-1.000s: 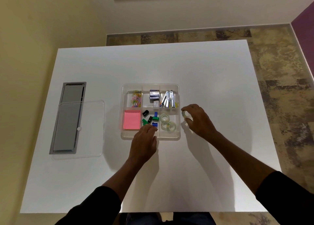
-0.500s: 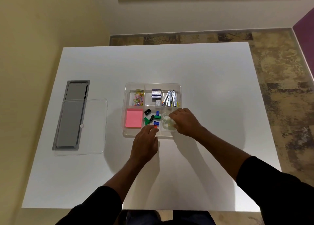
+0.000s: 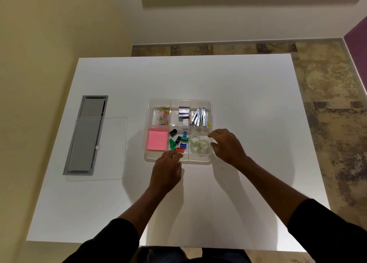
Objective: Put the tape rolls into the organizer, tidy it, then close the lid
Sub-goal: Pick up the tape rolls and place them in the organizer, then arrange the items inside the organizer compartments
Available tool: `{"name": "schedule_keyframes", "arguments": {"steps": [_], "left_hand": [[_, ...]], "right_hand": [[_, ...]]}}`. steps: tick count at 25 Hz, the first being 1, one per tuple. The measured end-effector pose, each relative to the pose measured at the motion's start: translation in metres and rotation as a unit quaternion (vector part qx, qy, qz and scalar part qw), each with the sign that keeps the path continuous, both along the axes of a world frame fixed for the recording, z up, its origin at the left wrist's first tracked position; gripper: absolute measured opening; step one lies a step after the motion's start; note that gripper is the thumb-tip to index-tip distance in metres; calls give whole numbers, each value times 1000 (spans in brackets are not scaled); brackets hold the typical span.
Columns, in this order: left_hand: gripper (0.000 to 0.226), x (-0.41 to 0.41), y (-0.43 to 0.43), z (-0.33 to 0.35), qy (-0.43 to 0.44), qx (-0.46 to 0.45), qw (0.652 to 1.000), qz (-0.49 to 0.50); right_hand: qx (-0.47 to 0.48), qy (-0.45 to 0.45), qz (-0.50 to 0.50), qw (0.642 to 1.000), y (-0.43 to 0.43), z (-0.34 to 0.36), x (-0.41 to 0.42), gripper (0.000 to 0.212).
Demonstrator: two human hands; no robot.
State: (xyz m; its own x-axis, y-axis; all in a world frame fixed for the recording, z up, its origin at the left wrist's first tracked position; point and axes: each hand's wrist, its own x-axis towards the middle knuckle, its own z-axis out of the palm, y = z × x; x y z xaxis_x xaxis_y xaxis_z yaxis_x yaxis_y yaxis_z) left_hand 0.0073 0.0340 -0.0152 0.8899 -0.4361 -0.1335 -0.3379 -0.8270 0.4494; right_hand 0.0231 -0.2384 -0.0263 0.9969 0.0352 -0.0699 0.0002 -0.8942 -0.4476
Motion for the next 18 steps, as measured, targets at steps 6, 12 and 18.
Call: {"name": "schedule_keyframes", "arguments": {"steps": [6,12,18], "left_hand": [[33,7,-14,0,-12,16,1000,-6],[31,15,-31,-10,-12,25,1000,-9],[33,31,-37,-22,1,17,1000,-16]], "right_hand": [[10,27,-27,999,-10,-7,-7,33],[0,-3,-24,1000,5,-19,7,28],[-56,13,11,998,17,-33,23,15]]}}
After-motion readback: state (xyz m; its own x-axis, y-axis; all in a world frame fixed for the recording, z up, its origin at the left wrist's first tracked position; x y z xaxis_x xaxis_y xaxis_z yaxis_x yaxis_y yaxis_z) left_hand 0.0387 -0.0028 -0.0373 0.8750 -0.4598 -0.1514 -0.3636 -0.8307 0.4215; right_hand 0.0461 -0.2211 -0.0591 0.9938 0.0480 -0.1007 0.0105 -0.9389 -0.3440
